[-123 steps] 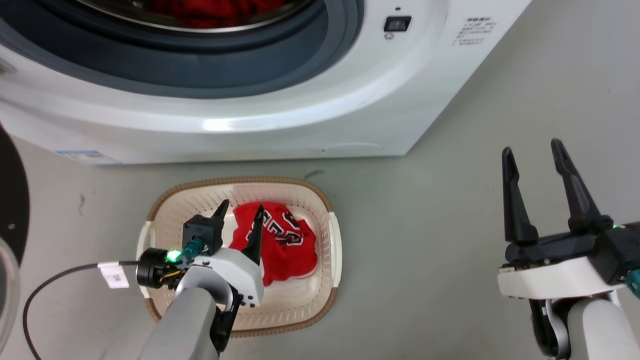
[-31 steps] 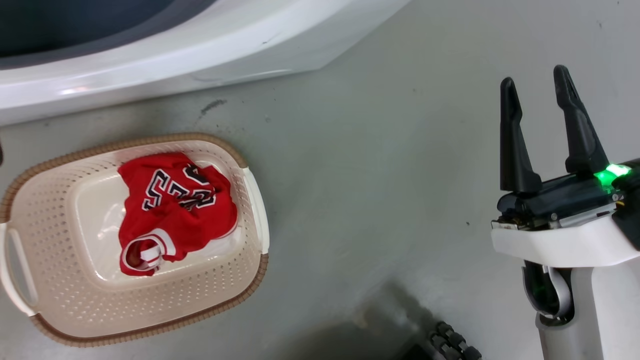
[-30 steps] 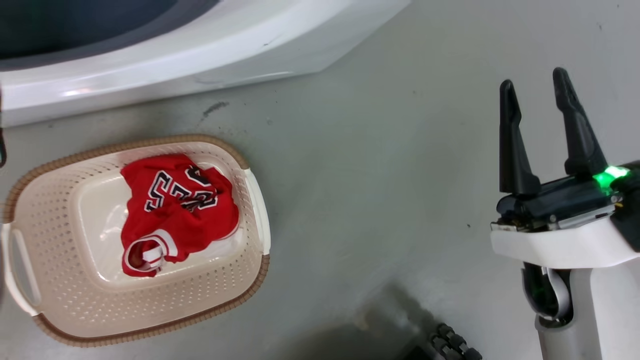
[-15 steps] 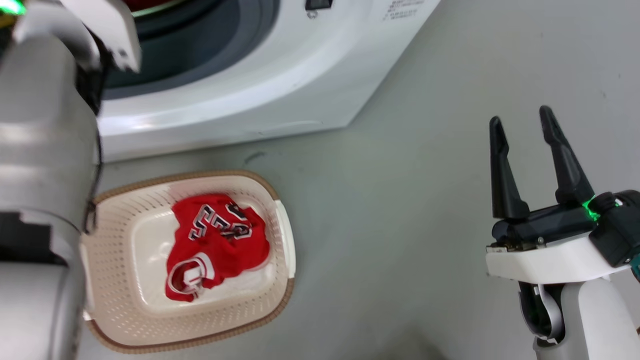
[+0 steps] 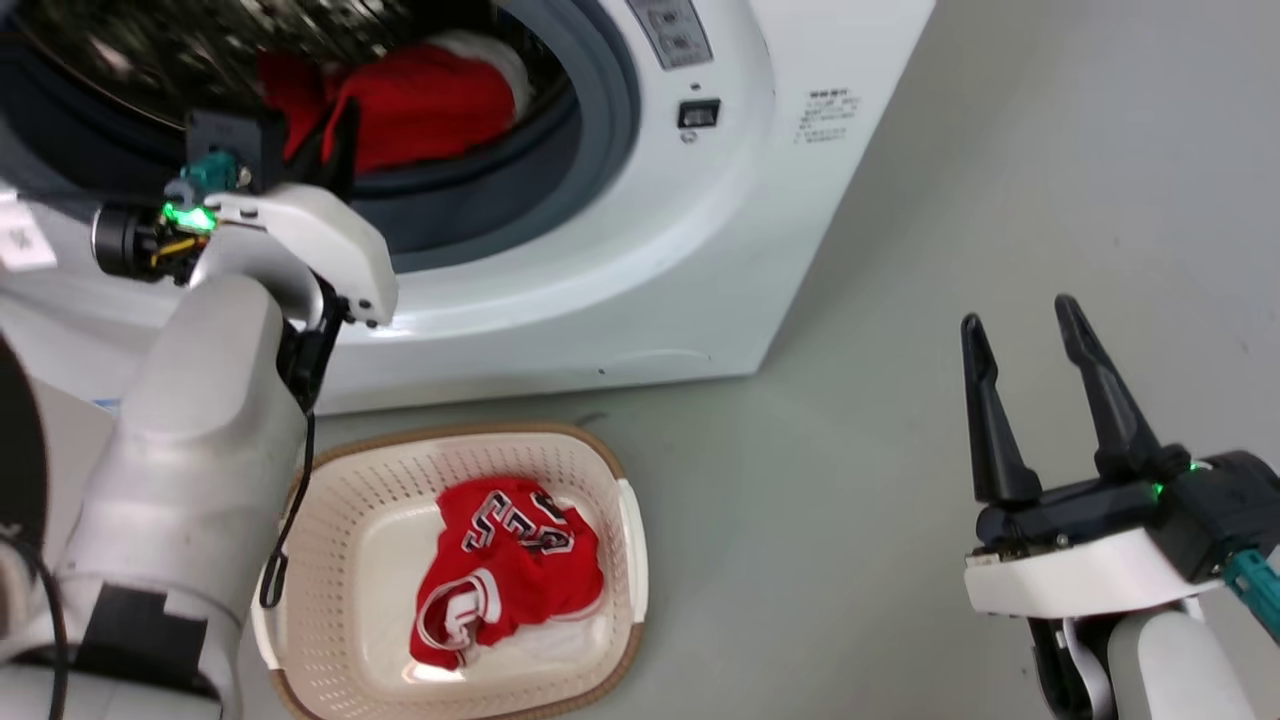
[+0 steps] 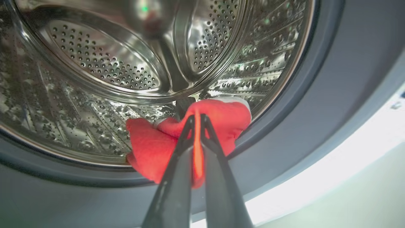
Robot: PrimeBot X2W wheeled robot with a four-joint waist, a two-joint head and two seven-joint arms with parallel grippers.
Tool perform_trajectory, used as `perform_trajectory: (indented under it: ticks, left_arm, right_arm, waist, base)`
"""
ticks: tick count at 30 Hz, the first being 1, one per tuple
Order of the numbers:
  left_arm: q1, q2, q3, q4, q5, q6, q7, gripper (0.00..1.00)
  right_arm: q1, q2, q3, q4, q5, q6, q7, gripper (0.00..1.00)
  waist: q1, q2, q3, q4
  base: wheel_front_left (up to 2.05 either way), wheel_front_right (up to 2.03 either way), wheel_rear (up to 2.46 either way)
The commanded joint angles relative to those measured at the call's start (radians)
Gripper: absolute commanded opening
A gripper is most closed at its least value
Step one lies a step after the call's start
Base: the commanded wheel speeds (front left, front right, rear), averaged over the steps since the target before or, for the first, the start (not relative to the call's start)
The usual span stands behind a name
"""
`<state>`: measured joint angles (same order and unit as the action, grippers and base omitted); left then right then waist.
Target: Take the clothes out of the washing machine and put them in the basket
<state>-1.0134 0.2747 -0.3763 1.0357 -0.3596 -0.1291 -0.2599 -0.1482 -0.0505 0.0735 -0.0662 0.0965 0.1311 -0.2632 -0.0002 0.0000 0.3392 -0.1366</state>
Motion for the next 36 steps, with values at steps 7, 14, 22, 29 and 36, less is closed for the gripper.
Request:
perform_trajectory:
  ticks: [7, 14, 22, 29, 36]
  left_arm:
    - [0.187, 0.04, 0.012, -0.248, -0.011, 0.0, -0.006, 0.0]
    - [0.308, 0.067, 0.011, -0.481, -0.01, 0.021, -0.003, 0.0]
    - [0.416, 0.124, 0.015, -0.808, -0.007, 0.075, 0.079, 0.0]
    - [0.523, 0.162, 0.019, -1.066, -0.011, 0.126, 0.156, 0.0]
    - [0.615, 0.179, 0.016, -1.206, -0.015, 0.165, 0.196, 0.0]
  right_arm:
    - [0.071, 0.001, -0.012, 0.017, -0.003, -0.001, -0.002, 1.0]
    - [0.115, 0.001, -0.003, 0.025, -0.005, -0.001, -0.002, 1.0]
    - [0.138, 0.001, -0.002, 0.029, -0.005, -0.001, -0.002, 1.0]
    - [0.159, 0.001, -0.006, 0.031, 0.004, -0.001, -0.002, 1.0]
    - [0.172, 0.001, -0.013, 0.033, 0.008, -0.001, -0.002, 1.0]
  waist:
    - [0.0002, 0.0, -0.133, 0.057]
    - [0.0002, 0.0, -0.2, 0.072]
    - [0.0002, 0.0, -0.239, 0.079]
    - [0.0002, 0.0, -0.26, 0.082]
    - [0.0002, 0.0, -0.265, 0.094]
  base:
    - [0.0, 0.0, 0.0]
    - [0.0, 0.0, 0.0]
    - [0.0, 0.0, 0.0]
    - [0.0, 0.0, 0.0]
    - [0.0, 0.0, 0.0]
